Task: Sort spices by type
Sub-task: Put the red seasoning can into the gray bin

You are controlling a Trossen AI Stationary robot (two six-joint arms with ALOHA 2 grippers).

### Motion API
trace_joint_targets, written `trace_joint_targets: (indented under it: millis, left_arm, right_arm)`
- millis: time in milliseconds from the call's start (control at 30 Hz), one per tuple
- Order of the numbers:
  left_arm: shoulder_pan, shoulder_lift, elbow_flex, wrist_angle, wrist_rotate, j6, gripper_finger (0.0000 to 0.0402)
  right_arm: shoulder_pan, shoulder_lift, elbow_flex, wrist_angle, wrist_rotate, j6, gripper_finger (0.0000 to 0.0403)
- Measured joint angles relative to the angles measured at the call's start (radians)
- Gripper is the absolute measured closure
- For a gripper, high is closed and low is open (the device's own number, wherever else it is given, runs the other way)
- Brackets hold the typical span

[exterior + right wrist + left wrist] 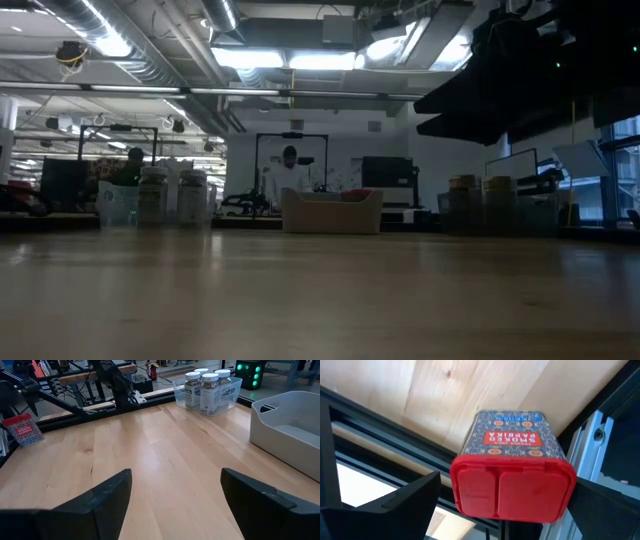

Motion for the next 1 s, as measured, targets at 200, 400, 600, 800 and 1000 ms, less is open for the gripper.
trace_joint_targets:
  millis: [200, 400, 600, 800, 1000]
  left_arm:
    - [0.000, 0.000, -0.011, 0.002, -0.013, -0.020, 0.0040]
    - [0.000, -0.002, -0.033, 0.030, -0.008, -0.047, 0.0097]
    - [0.011, -0.004, -0.035, 0.024, -0.007, -0.055, 0.0107]
    - [0.070, -0.017, -0.040, -0.055, -0.022, 0.007, 0.0107]
    - [0.179, -0.064, -0.039, -0.069, -0.032, 0.135, 0.0105]
  right_arm:
    - [0.000, 0.000, 0.000, 0.000, 0.000, 0.000, 0.0100]
    - [0.000, 0.000, 0.000, 0.000, 0.000, 0.000, 0.0100]
    - [0.000, 0.000, 0.000, 0.000, 0.000, 0.000, 0.0100]
    - [0.000, 0.000, 0.000, 0.000, 0.000, 0.000, 0.0100]
    - [0.000, 0.000, 0.000, -0.001, -0.008, 0.009, 0.0100]
